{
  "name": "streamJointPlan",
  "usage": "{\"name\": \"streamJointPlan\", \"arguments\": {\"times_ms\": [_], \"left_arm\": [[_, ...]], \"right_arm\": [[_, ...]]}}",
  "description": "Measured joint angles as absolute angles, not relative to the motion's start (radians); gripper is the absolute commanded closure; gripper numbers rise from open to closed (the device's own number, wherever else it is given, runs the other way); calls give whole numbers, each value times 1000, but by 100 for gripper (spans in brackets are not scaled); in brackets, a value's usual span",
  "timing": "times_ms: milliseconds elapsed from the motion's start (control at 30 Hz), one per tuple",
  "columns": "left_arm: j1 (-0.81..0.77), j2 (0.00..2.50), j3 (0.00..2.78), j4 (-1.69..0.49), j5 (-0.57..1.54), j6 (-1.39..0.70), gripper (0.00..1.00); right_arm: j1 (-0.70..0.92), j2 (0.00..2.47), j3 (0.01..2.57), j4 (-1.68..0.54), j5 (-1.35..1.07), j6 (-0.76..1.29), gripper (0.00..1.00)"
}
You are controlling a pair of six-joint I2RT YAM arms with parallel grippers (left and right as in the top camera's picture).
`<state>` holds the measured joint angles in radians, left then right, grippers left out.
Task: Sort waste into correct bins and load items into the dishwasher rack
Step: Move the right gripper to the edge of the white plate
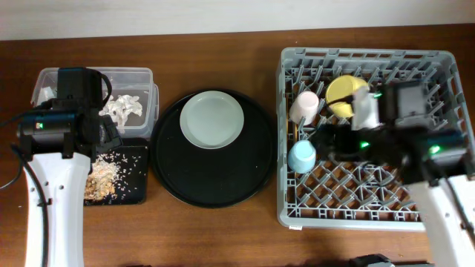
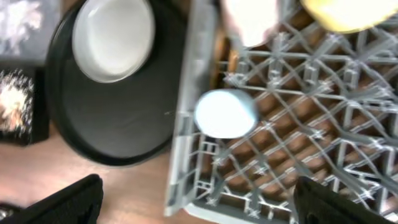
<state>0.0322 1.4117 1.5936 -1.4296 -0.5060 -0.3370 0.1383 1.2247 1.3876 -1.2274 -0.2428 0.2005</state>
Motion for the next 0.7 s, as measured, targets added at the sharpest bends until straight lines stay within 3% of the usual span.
{"name": "streamJointPlan", "arguments": {"times_ms": [200,700], "left_arm": [[32,1412,1594,-1429,-506,-337,1],[32,1412,1594,-1429,-506,-337,1]], "right_arm": [[560,1291,1388,-1187,-150,289,2],[596,1499,1388,-1187,-134,296,2]]}}
